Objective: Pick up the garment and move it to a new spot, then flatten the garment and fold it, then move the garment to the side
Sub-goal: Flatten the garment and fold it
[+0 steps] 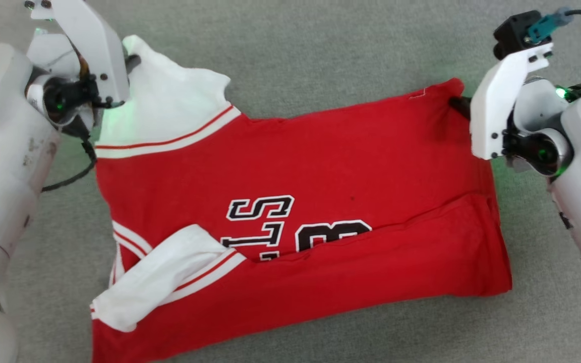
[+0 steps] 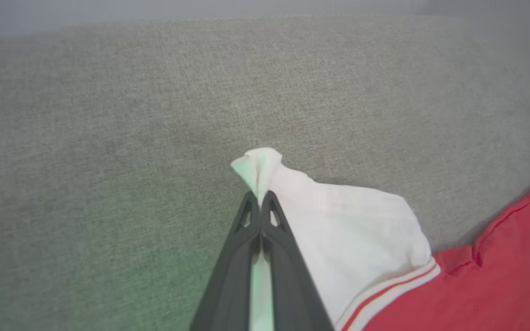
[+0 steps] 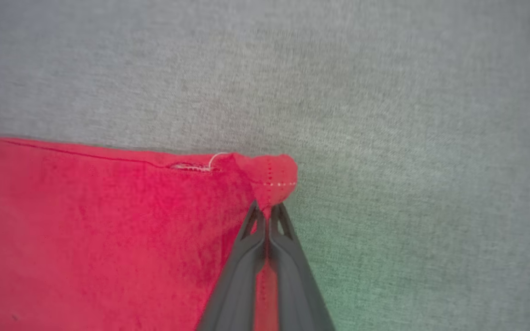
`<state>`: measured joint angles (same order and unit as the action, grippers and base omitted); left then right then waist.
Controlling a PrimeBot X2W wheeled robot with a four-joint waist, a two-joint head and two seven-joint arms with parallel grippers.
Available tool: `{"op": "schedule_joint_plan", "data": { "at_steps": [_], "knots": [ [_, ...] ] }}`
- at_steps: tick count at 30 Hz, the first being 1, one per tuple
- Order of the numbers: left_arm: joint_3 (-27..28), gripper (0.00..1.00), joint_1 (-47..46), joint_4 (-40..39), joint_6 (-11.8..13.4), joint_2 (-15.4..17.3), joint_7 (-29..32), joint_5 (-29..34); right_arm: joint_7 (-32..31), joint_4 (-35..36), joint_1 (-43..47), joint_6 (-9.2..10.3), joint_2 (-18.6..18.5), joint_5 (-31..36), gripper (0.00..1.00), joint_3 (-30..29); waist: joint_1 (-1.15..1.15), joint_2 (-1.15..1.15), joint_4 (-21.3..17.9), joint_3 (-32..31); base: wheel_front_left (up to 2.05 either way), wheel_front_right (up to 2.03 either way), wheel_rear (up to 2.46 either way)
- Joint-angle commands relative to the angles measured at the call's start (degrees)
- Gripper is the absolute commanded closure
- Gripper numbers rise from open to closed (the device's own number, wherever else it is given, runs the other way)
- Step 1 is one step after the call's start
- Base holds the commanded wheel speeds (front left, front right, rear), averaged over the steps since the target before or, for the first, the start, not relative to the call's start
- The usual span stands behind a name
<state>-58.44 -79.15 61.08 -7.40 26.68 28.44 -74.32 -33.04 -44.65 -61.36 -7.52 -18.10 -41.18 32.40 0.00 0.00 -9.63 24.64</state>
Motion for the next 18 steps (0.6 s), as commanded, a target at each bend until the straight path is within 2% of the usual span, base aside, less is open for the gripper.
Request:
{"op": "schedule_joint_plan", "data": {
  "at_steps": [1, 12, 18],
  "knots": [
    [0.3, 1.00, 0.9, -0.5, -0.1, 0.0, -0.5, -0.4, 1.0, 0.5, 1.4, 0.06, -0.9, -0.6, 1.00, 0.7, 0.00, 0.00, 1.6, -2.0, 0.00, 0.00, 0.00],
    [0.4, 1.00, 4.3, -6.7, -0.1, 1.4, 0.5, -3.8, 7.6, 6.9, 8.5, 0.06, -9.5, -5.8, 1.00, 6.2, 0.00, 0.00, 7.2, -9.4, 0.00, 0.00, 0.00],
    [-0.6, 1.00, 8.9, -11.8, -0.1, 2.7, 2.2, -5.2, 9.6, 10.5, 14.6, 0.05, -13.5, -8.8, 1.00, 7.2, 0.00, 0.00, 10.2, -13.8, 0.00, 0.00, 0.00]
  ]
}}
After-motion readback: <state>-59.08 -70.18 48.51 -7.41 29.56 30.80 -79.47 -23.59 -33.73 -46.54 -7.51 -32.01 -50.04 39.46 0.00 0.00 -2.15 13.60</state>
